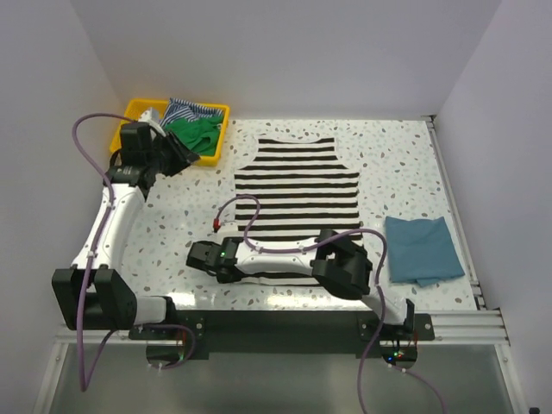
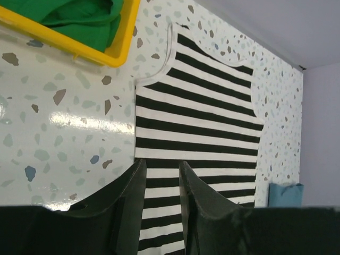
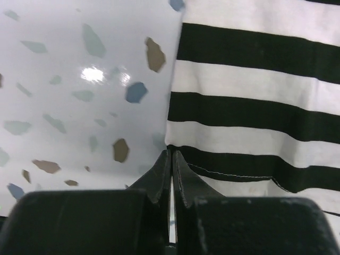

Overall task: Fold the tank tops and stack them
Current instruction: Fold the tank top

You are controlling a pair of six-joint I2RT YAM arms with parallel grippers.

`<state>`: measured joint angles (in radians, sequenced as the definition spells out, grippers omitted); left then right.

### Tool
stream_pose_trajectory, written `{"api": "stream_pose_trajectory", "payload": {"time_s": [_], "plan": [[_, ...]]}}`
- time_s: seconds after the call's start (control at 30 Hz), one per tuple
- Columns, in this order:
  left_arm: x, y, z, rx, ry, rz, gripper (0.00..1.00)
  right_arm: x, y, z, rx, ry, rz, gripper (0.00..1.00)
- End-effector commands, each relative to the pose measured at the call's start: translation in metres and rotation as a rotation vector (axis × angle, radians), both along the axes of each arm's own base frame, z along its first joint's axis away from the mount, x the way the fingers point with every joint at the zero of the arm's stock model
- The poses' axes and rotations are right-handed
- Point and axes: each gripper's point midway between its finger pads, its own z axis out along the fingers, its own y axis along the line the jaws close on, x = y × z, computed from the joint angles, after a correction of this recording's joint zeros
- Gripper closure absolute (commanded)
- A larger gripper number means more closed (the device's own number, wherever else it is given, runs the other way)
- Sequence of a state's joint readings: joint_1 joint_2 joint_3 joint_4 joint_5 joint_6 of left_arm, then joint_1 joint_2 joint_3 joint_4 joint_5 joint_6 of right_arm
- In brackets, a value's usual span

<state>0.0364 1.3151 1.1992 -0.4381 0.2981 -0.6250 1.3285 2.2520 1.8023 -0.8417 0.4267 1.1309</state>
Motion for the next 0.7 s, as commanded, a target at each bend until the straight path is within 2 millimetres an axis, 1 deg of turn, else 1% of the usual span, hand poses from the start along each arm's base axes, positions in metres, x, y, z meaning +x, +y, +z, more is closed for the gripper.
{"api": "stream_pose_trajectory", "payload": {"time_s": [0.0, 0.03, 0.07, 0.1, 0.13, 0.17, 0.2, 0.23, 0.27, 0.3, 0.33, 0.37, 0.4, 0.43, 0.47, 0.5, 0.53, 0.63, 0.67], "plan": [[0.009, -0.032, -0.008, 0.059, -0.043, -0.101, 0.64, -0.006, -0.008, 0.028, 0.063, -0.003, 0.023, 1.0], [0.009, -0.039, -0.013, 0.067, -0.03, -0.113, 0.64, -0.01, -0.015, 0.038, 0.087, 0.001, 0.031, 1.0], [0.008, -0.05, -0.028, 0.074, 0.004, -0.136, 0.65, -0.012, -0.017, 0.043, 0.103, 0.002, 0.046, 1.0], [0.01, -0.053, -0.033, 0.071, 0.012, -0.134, 0.66, -0.015, -0.017, 0.048, 0.129, 0.009, 0.051, 1.0], [0.011, -0.055, -0.04, 0.069, 0.022, -0.133, 0.66, -0.016, -0.019, 0.061, 0.16, 0.007, 0.056, 1.0], [0.009, -0.057, -0.056, 0.07, 0.056, -0.134, 0.66, -0.02, -0.028, 0.056, 0.146, 0.017, 0.063, 1.0], [0.013, -0.055, -0.062, 0.077, 0.057, -0.12, 0.67, -0.021, -0.029, 0.059, 0.162, 0.017, 0.062, 1.0], [0.014, -0.056, -0.07, 0.087, 0.073, -0.114, 0.68, -0.026, -0.036, 0.06, 0.173, 0.029, 0.065, 1.0], [0.017, -0.055, -0.084, 0.101, 0.109, -0.107, 0.68, -0.028, -0.038, 0.061, 0.187, 0.032, 0.063, 1.0], [0.02, -0.053, -0.092, 0.117, 0.123, -0.096, 0.69, -0.029, -0.037, 0.063, 0.214, 0.034, 0.06, 1.0], [0.023, -0.051, -0.098, 0.126, 0.136, -0.089, 0.69, -0.031, -0.043, 0.059, 0.211, 0.041, 0.057, 1.0], [0.028, -0.053, -0.11, 0.133, 0.155, -0.09, 0.69, -0.031, -0.042, 0.064, 0.233, 0.04, 0.055, 1.0], [0.031, -0.053, -0.117, 0.143, 0.164, -0.085, 0.69, -0.032, -0.042, 0.065, 0.235, 0.04, 0.055, 1.0], [0.035, -0.056, -0.122, 0.144, 0.168, -0.095, 0.69, -0.031, -0.043, 0.066, 0.232, 0.039, 0.06, 1.0], [0.042, -0.059, -0.133, 0.152, 0.181, -0.105, 0.69, -0.032, -0.043, 0.066, 0.228, 0.041, 0.061, 1.0], [0.047, -0.059, -0.138, 0.161, 0.189, -0.104, 0.69, -0.032, -0.043, 0.067, 0.231, 0.042, 0.062, 1.0], [0.053, -0.064, -0.149, 0.17, 0.204, -0.117, 0.68, -0.033, -0.042, 0.068, 0.233, 0.044, 0.068, 1.0], [0.066, -0.065, -0.161, 0.189, 0.207, -0.117, 0.67, -0.032, -0.041, 0.069, 0.236, 0.042, 0.07, 1.0], [0.072, -0.066, -0.169, 0.189, 0.214, -0.113, 0.67, -0.032, -0.04, 0.069, 0.238, 0.041, 0.071, 1.0]]}}
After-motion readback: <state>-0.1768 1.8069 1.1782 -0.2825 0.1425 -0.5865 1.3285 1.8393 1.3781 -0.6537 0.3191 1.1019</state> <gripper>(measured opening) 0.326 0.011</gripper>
